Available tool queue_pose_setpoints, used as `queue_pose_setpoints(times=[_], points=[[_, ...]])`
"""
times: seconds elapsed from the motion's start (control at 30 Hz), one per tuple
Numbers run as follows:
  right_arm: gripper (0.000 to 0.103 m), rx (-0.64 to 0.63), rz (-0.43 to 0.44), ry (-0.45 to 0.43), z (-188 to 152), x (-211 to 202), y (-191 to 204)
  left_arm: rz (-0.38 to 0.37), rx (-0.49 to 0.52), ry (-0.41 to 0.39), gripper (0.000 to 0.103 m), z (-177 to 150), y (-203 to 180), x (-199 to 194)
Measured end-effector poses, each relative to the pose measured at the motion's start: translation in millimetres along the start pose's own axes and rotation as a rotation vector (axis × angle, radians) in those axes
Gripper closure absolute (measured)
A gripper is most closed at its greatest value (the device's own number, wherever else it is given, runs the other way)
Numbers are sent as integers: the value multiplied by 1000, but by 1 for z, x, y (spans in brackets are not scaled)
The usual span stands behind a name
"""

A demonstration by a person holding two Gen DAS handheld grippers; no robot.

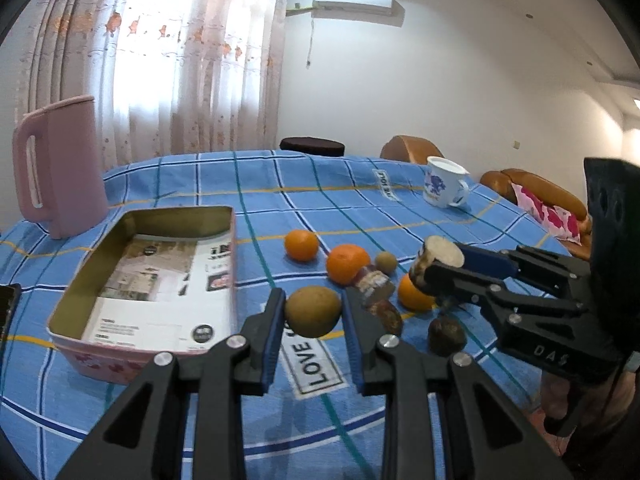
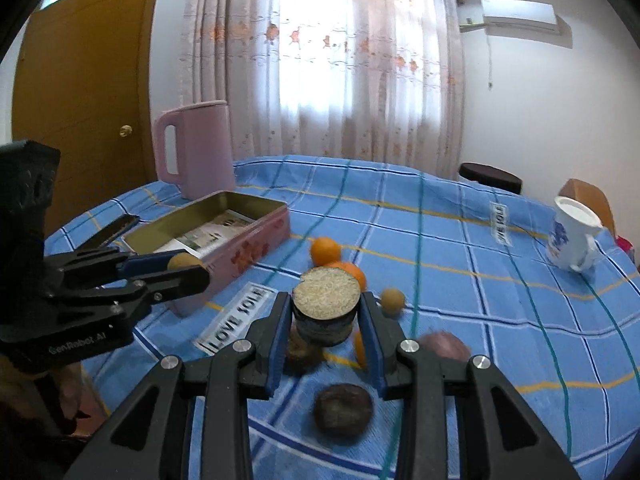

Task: Organize fruits
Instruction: 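Carry the kiwi with the left tool while the right tool carries the jar over the pink tin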

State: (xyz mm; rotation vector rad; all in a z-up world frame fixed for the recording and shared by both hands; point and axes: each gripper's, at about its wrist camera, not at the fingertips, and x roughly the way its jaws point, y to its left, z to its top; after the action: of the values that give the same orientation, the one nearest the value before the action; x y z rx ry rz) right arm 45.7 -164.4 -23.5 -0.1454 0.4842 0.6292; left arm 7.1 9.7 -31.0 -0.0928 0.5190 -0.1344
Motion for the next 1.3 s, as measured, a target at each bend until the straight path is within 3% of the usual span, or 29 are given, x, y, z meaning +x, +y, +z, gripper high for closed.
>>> queue_pose_setpoints(times=[0.7, 1.3], points=[[67, -117, 167, 0, 84, 59, 61, 149, -88, 17, 73, 27, 94, 10], [67, -106, 223, 120, 82, 129, 91, 222, -93, 92, 74, 35, 132, 33]])
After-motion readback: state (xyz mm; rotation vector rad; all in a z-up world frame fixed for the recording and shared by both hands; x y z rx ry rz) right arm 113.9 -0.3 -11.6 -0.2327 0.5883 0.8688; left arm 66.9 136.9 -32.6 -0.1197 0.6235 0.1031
